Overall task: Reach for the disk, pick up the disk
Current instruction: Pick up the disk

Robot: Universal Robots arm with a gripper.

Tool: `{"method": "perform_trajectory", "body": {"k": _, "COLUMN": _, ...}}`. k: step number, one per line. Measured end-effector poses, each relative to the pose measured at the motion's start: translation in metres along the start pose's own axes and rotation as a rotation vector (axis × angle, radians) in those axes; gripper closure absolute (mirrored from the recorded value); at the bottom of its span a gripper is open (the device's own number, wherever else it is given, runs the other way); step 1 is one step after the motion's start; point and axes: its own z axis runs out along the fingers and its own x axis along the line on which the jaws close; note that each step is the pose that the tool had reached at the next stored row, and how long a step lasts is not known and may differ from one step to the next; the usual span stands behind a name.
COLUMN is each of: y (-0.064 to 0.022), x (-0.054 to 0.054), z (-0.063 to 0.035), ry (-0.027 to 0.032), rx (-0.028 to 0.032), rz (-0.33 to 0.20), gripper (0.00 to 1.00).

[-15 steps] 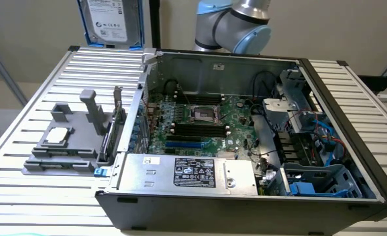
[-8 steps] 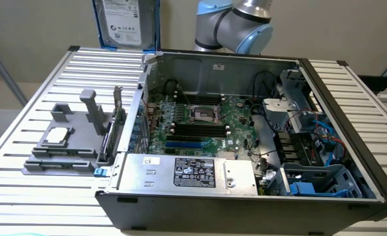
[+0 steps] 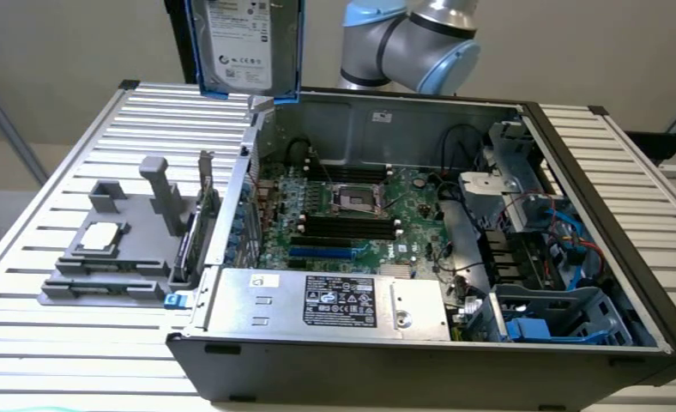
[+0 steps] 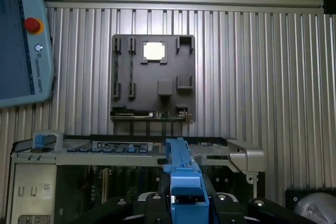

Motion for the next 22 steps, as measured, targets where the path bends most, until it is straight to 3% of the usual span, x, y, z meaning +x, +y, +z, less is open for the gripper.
{"method": "perform_trajectory", "body": {"k": 22, "y": -0.0998, "x": 0.017, "z": -0.0044, "ry": -0.0027, "rx": -0.0001, "rz": 0.000, "gripper": 0.67}}
